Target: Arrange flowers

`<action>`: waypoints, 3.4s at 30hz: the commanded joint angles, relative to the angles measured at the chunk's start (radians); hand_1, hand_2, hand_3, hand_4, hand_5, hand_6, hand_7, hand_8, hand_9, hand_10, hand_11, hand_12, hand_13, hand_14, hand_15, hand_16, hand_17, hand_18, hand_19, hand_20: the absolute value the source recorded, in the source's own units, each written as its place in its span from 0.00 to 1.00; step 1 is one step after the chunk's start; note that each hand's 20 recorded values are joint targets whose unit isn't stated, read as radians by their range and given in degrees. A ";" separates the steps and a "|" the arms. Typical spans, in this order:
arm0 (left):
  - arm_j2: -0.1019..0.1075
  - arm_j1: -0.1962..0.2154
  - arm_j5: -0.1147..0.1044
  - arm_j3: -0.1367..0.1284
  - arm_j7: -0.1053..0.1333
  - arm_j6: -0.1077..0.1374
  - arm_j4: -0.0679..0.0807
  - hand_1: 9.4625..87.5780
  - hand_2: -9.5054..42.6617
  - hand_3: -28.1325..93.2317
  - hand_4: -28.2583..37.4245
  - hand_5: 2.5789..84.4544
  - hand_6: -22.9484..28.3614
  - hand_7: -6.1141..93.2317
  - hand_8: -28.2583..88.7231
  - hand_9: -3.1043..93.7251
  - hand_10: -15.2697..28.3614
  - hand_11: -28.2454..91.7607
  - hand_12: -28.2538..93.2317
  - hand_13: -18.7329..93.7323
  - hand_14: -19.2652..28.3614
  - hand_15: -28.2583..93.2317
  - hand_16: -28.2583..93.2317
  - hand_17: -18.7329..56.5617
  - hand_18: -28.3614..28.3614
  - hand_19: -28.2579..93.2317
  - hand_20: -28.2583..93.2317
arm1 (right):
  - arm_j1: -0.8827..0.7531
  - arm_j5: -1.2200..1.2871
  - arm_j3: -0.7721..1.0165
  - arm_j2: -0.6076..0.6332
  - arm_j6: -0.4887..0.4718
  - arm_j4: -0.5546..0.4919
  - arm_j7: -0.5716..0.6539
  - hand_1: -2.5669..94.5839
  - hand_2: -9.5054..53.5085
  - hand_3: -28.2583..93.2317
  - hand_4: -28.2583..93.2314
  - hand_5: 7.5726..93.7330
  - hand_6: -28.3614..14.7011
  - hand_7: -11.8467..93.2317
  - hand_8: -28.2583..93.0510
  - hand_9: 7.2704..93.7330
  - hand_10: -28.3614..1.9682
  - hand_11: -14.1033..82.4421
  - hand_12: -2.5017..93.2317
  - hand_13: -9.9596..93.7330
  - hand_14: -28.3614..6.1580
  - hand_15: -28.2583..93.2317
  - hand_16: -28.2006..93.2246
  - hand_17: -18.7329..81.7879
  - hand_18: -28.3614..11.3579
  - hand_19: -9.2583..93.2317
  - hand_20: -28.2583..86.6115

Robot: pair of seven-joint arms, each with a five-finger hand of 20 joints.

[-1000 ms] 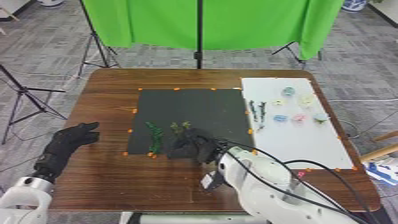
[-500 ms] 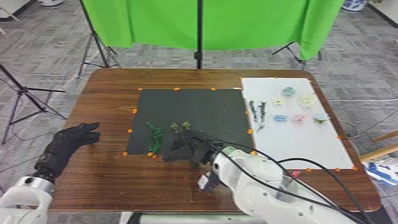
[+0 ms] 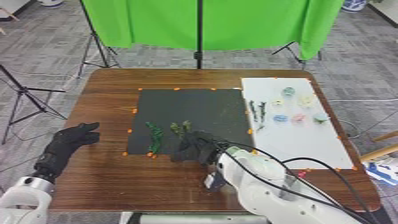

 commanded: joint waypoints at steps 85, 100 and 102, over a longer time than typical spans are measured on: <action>-0.022 -0.010 0.011 0.011 -0.037 -0.010 0.000 0.14 0.37 0.74 0.00 0.55 0.59 0.14 0.20 0.51 0.71 0.39 0.32 0.49 0.82 0.39 0.22 0.34 0.72 0.31 0.36 | 0.087 -0.184 0.143 0.032 0.245 0.309 0.248 0.57 0.00 0.73 0.23 0.90 0.58 0.38 0.41 1.00 0.62 0.66 0.30 1.00 0.75 0.83 0.49 0.89 0.29 1.00 0.83; -0.015 -0.012 0.012 0.012 -0.045 -0.017 0.001 0.14 0.37 0.74 0.00 0.55 0.59 0.13 0.20 0.51 0.71 0.39 0.32 0.49 0.82 0.39 0.22 0.34 0.72 0.31 0.36 | -0.039 -0.126 0.228 0.020 0.375 0.055 0.213 0.57 0.00 0.74 0.24 0.91 0.57 0.38 0.41 1.00 0.62 0.69 0.29 1.00 0.77 0.85 0.48 0.91 0.31 1.00 0.84; -0.014 -0.010 0.011 0.010 -0.043 -0.018 0.001 0.14 0.37 0.74 0.00 0.55 0.59 0.14 0.20 0.51 0.71 0.39 0.32 0.49 0.82 0.39 0.22 0.34 0.72 0.31 0.36 | -0.057 -0.127 0.224 0.011 0.369 0.037 0.210 0.57 0.00 0.74 0.25 0.91 0.56 0.39 0.41 1.00 0.62 0.69 0.29 1.00 0.77 0.85 0.48 0.91 0.31 1.00 0.84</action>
